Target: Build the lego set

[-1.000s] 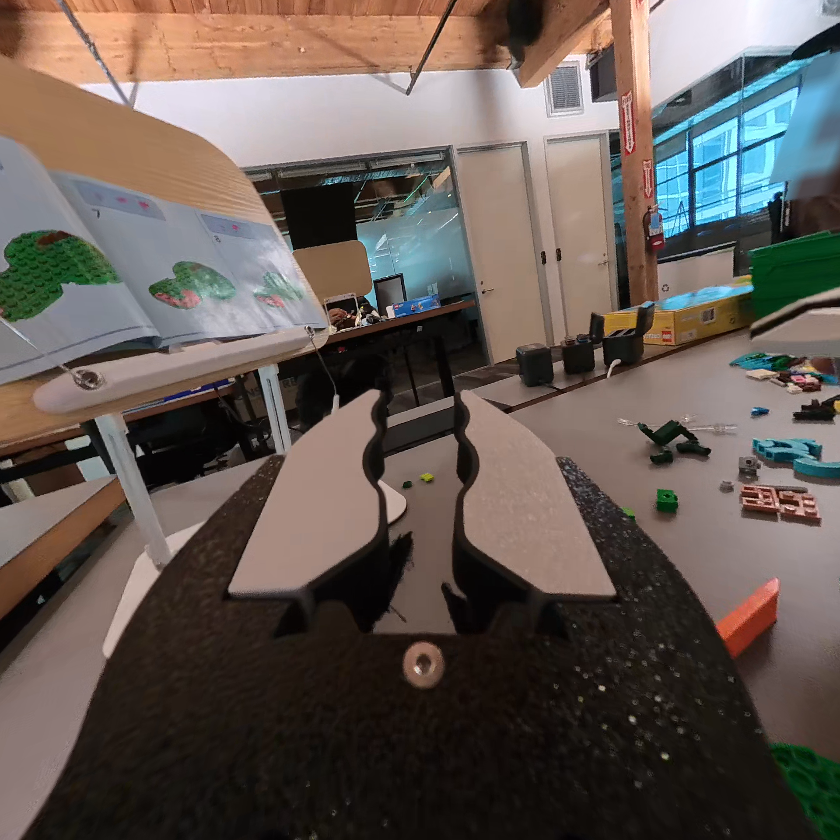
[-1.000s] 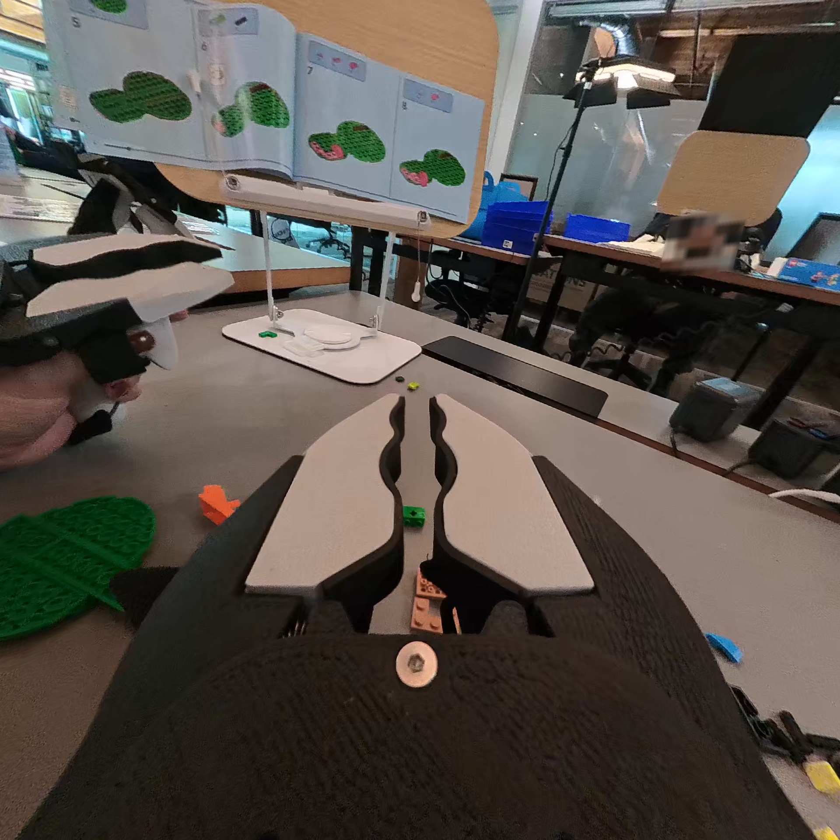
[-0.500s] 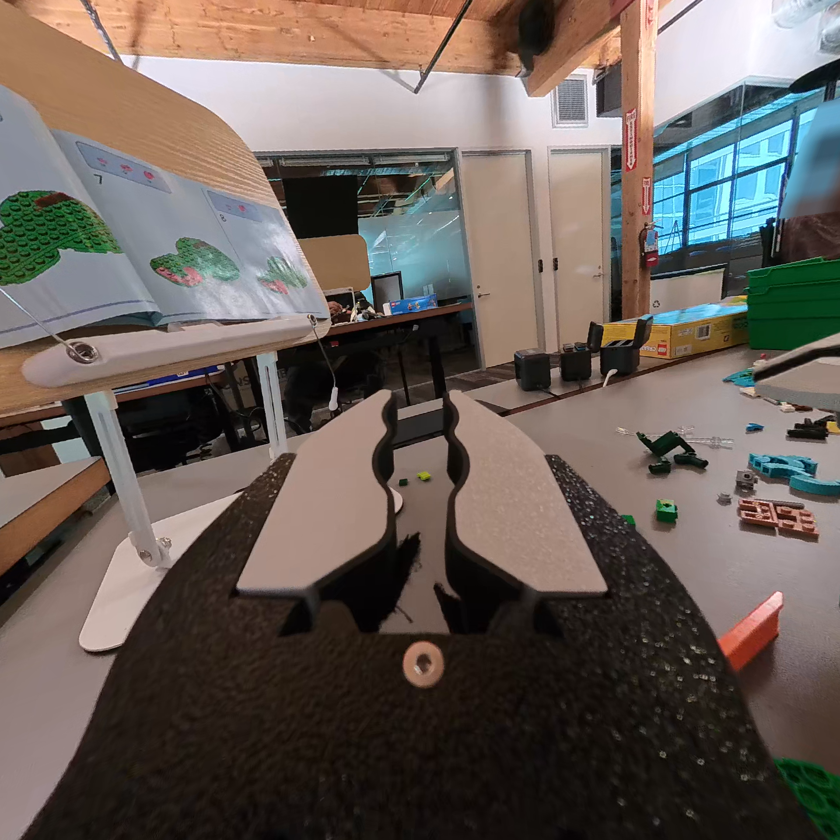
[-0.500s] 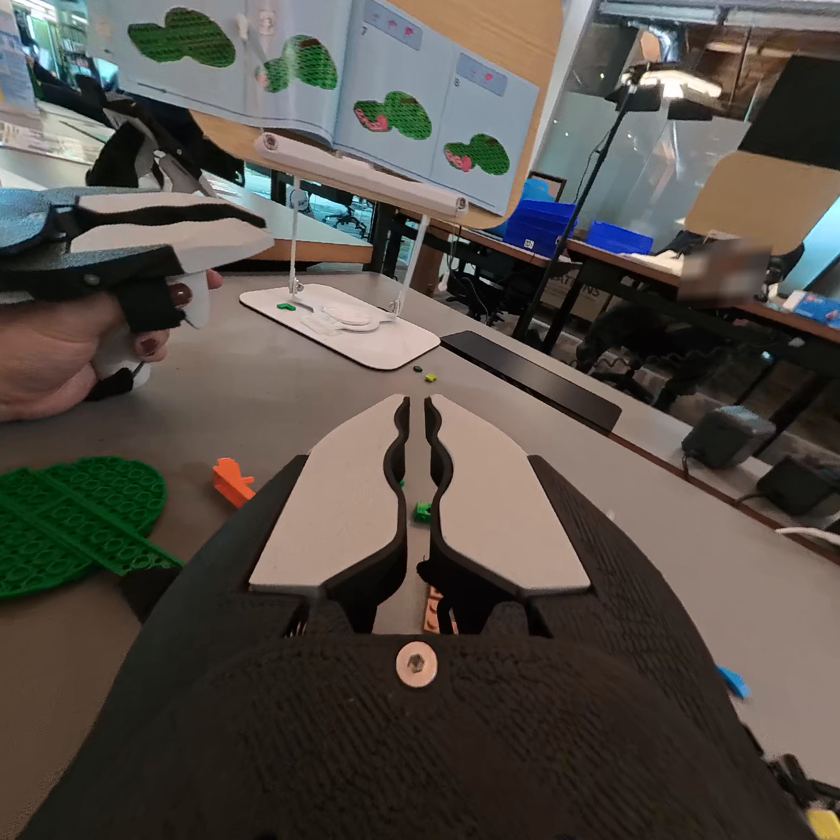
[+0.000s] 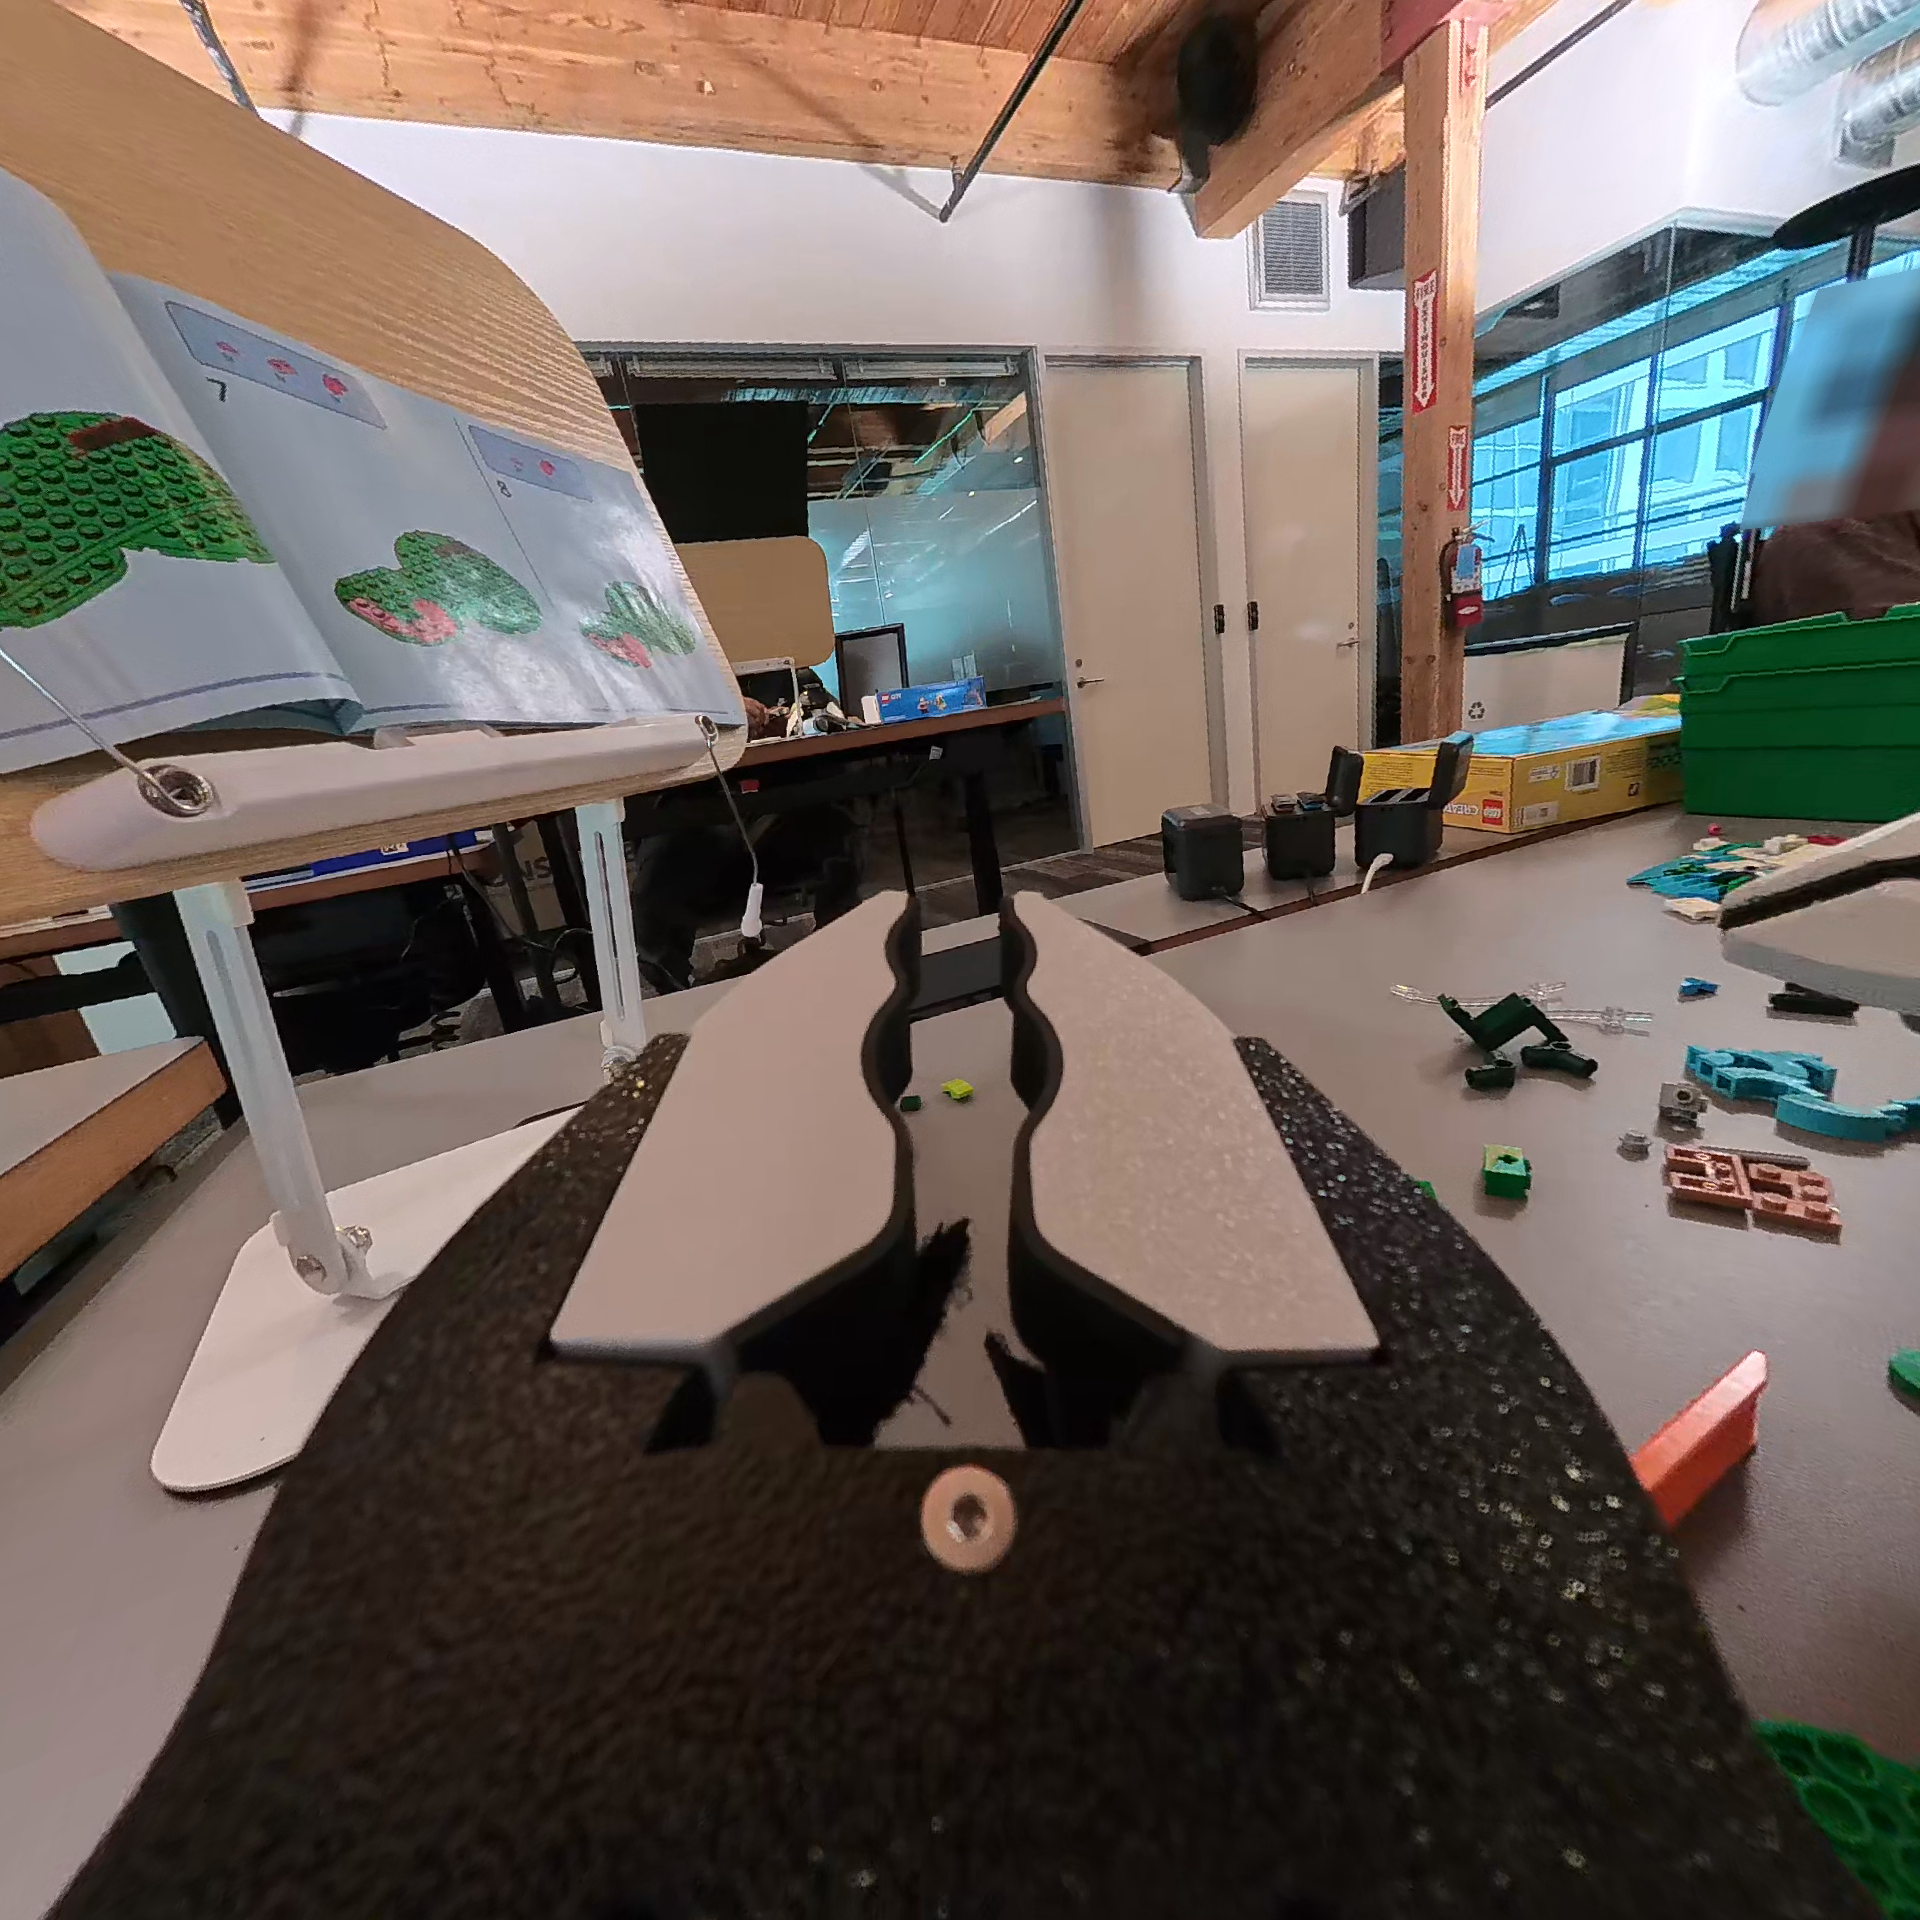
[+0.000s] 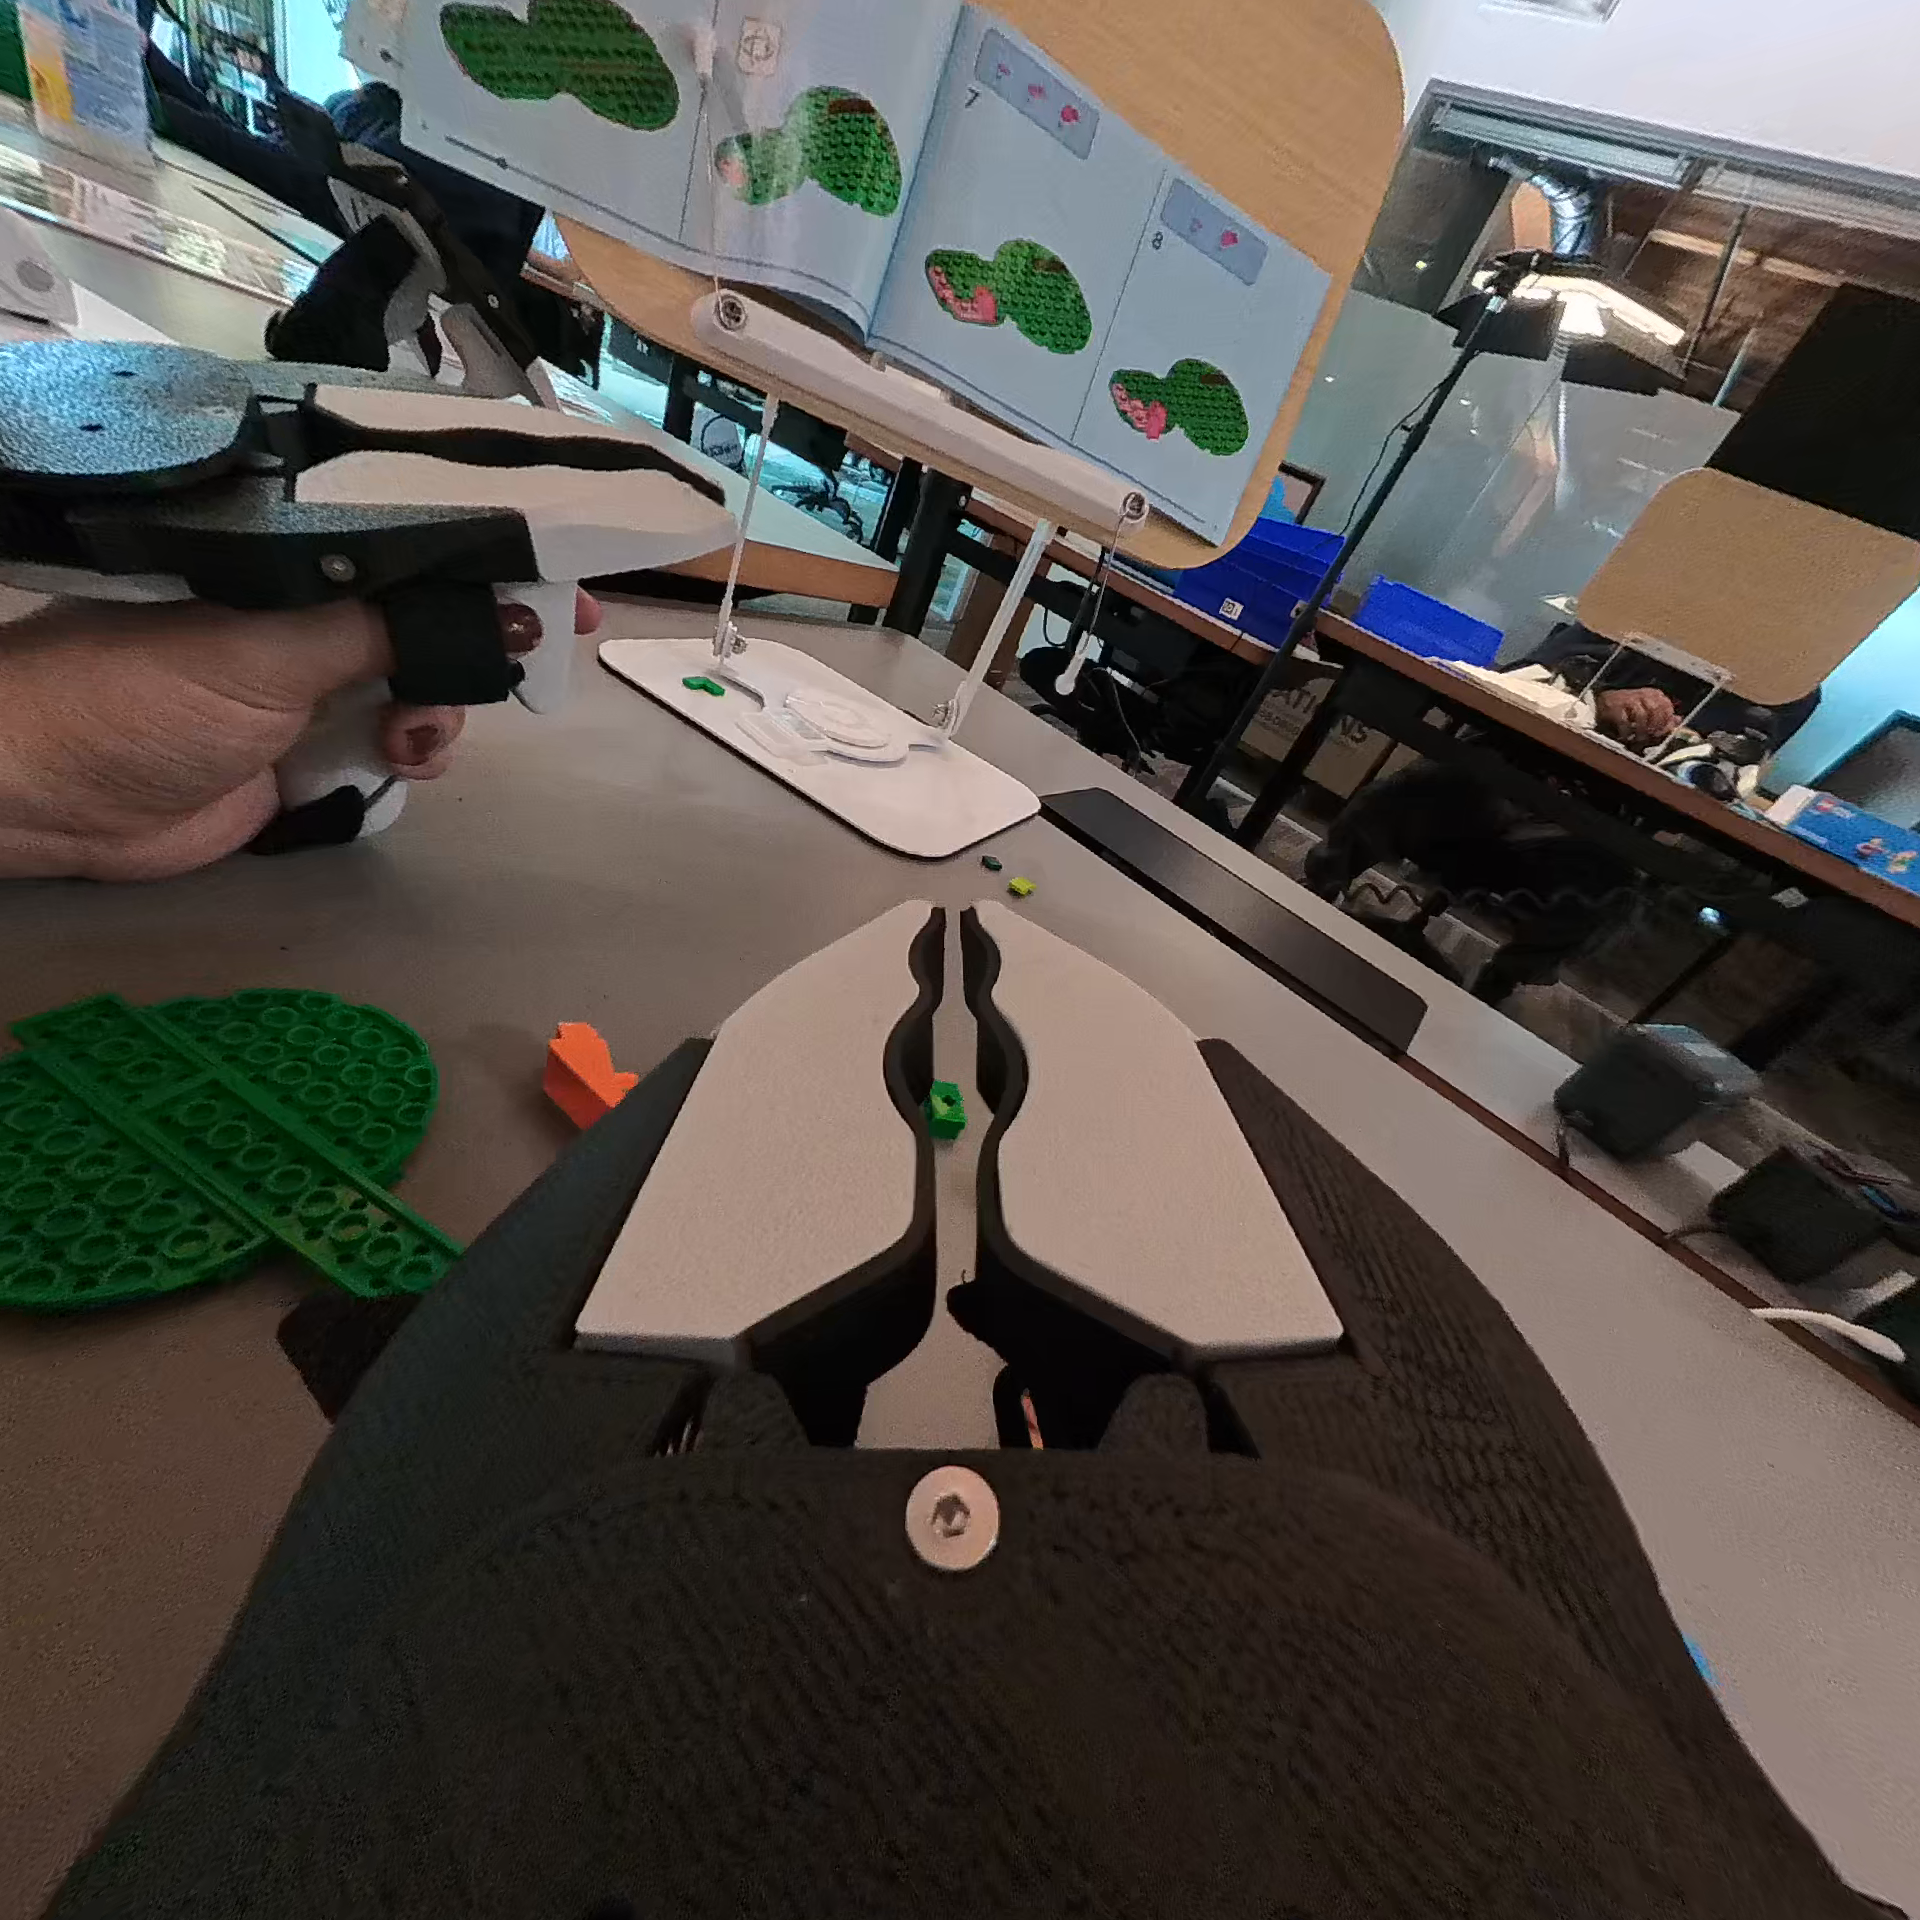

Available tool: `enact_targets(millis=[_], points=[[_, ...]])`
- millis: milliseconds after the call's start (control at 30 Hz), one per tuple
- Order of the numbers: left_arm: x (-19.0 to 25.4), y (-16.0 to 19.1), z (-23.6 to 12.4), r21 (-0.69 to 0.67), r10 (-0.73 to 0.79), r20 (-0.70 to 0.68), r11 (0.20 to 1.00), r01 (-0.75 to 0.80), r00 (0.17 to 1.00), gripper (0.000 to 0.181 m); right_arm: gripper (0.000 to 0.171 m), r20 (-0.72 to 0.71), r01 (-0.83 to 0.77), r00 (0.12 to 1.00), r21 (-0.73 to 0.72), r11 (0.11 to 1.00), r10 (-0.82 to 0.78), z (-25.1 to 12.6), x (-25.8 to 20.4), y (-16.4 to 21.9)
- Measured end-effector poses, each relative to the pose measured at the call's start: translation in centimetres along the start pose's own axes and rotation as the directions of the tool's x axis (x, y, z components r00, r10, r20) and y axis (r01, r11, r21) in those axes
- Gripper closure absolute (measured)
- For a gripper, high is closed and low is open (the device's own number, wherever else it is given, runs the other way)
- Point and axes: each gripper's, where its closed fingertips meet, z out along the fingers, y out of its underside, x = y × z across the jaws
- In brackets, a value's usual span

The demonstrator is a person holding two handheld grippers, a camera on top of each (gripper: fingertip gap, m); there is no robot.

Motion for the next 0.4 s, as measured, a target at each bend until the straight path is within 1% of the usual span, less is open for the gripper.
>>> enact_targets(millis=[233, 400], points=[[0.32, -0.02, -0.06, 0.001, 0.012, -0.012, 1.0, -0.012, 1.0, 0.173, 0.171, -0.021, 0.008, 1.0, 0.031, 0.999, -0.008, -0.22, 0.06, -0.43], [0.3, 0.0, -0.07, 0.0, 0.01, -0.013, 1.0, -0.01, 1.0, 0.176, 0.171, -0.039, 0.085, 0.996, 0.047, 0.995, -0.084, -0.33, -0.33, -0.71]])
